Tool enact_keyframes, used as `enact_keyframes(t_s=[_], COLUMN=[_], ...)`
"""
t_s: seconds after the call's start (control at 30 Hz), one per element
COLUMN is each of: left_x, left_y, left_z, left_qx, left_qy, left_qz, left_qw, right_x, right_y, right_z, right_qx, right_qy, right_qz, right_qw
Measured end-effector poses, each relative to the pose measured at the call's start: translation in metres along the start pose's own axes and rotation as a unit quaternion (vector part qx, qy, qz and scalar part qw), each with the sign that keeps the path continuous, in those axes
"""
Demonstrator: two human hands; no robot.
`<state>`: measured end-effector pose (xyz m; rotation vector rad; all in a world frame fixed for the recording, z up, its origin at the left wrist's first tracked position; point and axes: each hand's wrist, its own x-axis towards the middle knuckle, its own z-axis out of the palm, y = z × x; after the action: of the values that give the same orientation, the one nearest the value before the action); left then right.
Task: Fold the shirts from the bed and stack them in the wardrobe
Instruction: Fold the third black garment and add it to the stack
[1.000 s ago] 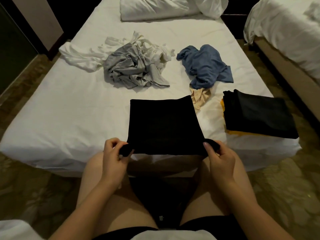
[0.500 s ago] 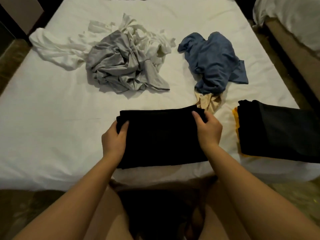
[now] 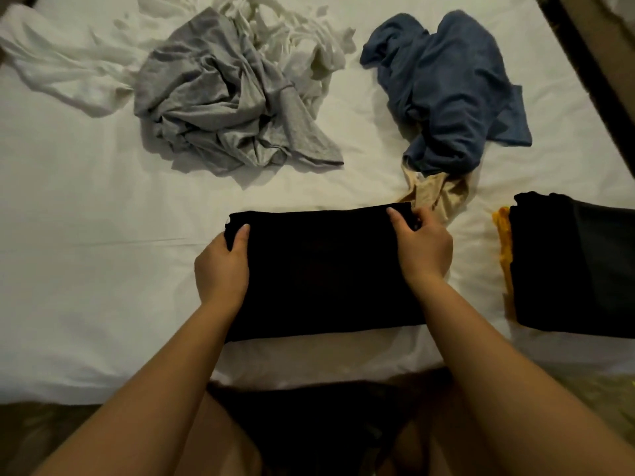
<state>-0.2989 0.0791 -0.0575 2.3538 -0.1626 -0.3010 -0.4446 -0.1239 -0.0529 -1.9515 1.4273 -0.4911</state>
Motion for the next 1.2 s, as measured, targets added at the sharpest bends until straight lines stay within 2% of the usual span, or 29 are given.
enact_keyframes(t_s=[0.1, 0.17, 0.23, 0.3, 0.37, 0.4, 0.47, 0.5, 0.7, 0.8, 0.93, 1.03, 1.1, 1.2], left_x=[-0.01, -0.019, -0.034, -0.05, -0.064, -0.068, -0.069, -0.065, -0.048, -0.047, -0.051, -0.051, -0.054, -0.067], left_y=[0.001, 0.004, 0.01, 0.021, 0.031, 0.032, 0.024, 0.015, -0.018, -0.034, -0.025, -0.016, -0.013, -0.01], left_z=[-0.003, -0.007, -0.009, 0.001, 0.016, 0.022, 0.03, 0.034, 0.013, -0.007, -0.021, -0.029, -0.036, -0.048], left_qx=[0.025, 0.056, 0.101, 0.142, 0.183, 0.204, 0.264, 0.285, 0.257, 0.231, 0.09, 0.003, -0.065, -0.097], left_qy=[0.02, 0.045, 0.096, 0.138, 0.087, 0.041, -0.047, -0.065, -0.035, -0.047, -0.13, -0.193, -0.201, -0.184], left_qz=[-0.01, 0.002, 0.057, 0.17, 0.25, 0.255, 0.216, 0.195, 0.122, 0.112, 0.104, 0.071, 0.052, 0.05], left_qw=[0.999, 0.997, 0.989, 0.965, 0.947, 0.944, 0.939, 0.936, 0.958, 0.965, 0.982, 0.979, 0.976, 0.977], right_x=[-0.003, -0.016, -0.044, -0.073, -0.091, -0.095, -0.093, -0.091, -0.075, -0.071, -0.072, -0.065, -0.06, -0.06], right_y=[-0.009, -0.014, -0.021, -0.028, -0.034, -0.034, -0.027, -0.019, 0.003, 0.012, 0.017, 0.012, 0.008, 0.007], right_z=[-0.009, -0.014, -0.009, 0.008, 0.025, 0.031, 0.037, 0.039, 0.022, 0.008, -0.012, -0.024, -0.032, -0.049], right_qx=[0.019, -0.036, -0.099, -0.132, -0.178, -0.214, -0.276, -0.29, -0.307, -0.293, -0.216, -0.094, -0.018, 0.041], right_qy=[-0.033, -0.026, 0.003, 0.03, -0.008, -0.049, -0.142, -0.166, -0.135, -0.138, -0.112, -0.154, -0.187, -0.218], right_qz=[0.007, -0.032, -0.105, -0.22, -0.295, -0.304, -0.293, -0.286, -0.239, -0.167, -0.074, -0.052, -0.042, -0.032], right_qw=[0.999, 0.998, 0.989, 0.966, 0.939, 0.927, 0.904, 0.898, 0.911, 0.931, 0.967, 0.982, 0.981, 0.975])
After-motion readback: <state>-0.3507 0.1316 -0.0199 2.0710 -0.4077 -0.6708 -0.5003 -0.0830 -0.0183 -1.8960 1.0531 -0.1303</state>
